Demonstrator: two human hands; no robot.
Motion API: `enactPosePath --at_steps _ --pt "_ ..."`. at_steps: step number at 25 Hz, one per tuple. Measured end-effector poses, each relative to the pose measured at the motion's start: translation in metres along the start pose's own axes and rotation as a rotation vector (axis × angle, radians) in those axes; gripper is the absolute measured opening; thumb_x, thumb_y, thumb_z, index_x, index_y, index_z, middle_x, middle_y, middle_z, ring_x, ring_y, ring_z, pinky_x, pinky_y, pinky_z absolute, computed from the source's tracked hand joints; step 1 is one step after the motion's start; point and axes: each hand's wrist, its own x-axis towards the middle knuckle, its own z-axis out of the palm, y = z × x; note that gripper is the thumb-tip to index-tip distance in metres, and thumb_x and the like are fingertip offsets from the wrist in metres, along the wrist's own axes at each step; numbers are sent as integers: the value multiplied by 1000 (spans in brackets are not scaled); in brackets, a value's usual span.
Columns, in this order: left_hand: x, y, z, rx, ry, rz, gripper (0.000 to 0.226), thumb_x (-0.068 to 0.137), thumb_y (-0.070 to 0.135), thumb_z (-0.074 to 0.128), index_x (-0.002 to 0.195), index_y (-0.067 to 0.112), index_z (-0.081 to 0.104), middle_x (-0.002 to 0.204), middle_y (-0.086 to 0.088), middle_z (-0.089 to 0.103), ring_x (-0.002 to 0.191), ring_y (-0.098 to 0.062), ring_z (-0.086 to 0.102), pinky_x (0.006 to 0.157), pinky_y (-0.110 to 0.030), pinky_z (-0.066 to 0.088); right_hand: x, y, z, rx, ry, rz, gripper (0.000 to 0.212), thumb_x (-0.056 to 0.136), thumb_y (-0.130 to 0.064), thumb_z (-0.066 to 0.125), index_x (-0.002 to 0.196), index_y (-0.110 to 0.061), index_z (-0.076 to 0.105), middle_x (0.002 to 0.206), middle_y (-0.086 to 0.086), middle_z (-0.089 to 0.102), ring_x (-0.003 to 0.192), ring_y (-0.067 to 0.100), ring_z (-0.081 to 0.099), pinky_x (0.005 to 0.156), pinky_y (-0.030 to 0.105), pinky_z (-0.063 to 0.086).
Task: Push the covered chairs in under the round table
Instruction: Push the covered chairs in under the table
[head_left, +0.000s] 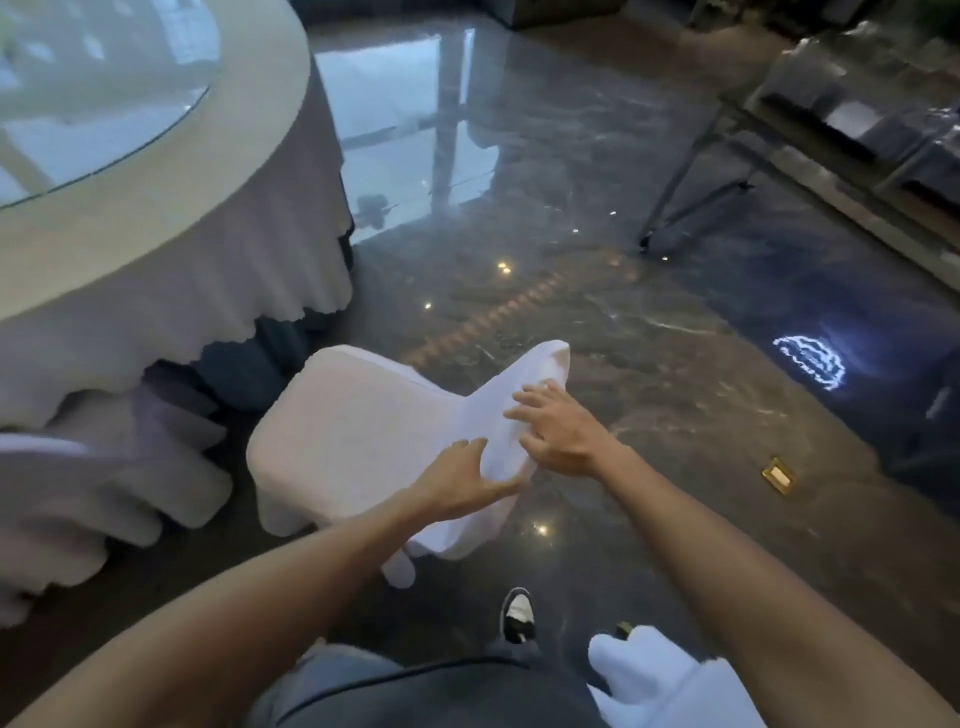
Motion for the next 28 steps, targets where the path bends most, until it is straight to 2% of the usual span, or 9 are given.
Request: enactPosePath --at_steps 2,4,8,10,12,16,21,25,28 --pt "5 20 25 -2 13 -99 63 76 58 66 122 18 55 120 -5 64 101 -23 60 89 -40 52 -1 24 -7 -9 -53 -173 63 75 -39 40 130 -15 61 144 9 49 141 29 32 119 40 14" --pt "7 31 48 -1 34 -219 65 78 42 65 136 20 45 124 -7 60 105 -26 60 90 -42 52 3 40 -10 -106 -93 -313 61 71 -30 60 130 -14 58 140 10 50 140 32 33 119 40 14" --pt "7 44 65 -7 131 -336 75 83 22 64 150 26 32 130 -5 59 110 -28 60 95 -43 53 22 54 -12 -246 -115 -293 68 74 -21 71 137 -16 47 144 10 45 142 33 30 120 51 9" --pt "5 44 65 -35 165 -357 75 84 19 66 151 29 33 128 -5 60 108 -27 61 94 -42 54 35 55 -8 -297 -98 -353 53 72 -23 74 123 -17 58 131 8 56 130 32 45 117 53 19" --pt "0 37 64 -55 193 -393 76 84 18 68 151 33 34 126 -3 62 105 -26 62 91 -41 56 45 52 -2 -317 -50 -413 30 69 -23 75 98 -18 68 104 5 69 106 29 61 111 52 32" --pt "-23 1 38 -108 230 -417 63 79 12 65 134 39 50 110 6 67 96 -19 63 84 -38 56 62 10 3 -278 -25 -451 12 63 -21 73 71 -15 66 70 3 67 72 29 66 89 42 50" --pt "-47 -60 -28 -103 285 -440 45 80 1 56 106 36 63 90 8 63 88 -21 60 67 -32 42 109 -68 1 -244 19 -433 16 71 -16 62 85 -17 71 83 0 71 79 21 62 90 31 42" --pt "-57 -128 -93 -75 354 -438 49 82 2 56 113 38 68 96 5 68 89 -20 61 72 -35 48 164 -139 -8 -159 13 -377 20 71 -14 58 86 -17 71 82 2 72 76 24 65 75 37 54" --pt "-64 -184 -148 -62 365 -426 48 83 1 57 118 32 70 105 0 70 96 -23 62 77 -36 49 206 -197 -20 -148 1 -346 19 74 -13 57 88 -16 70 85 4 72 77 25 66 68 33 48"
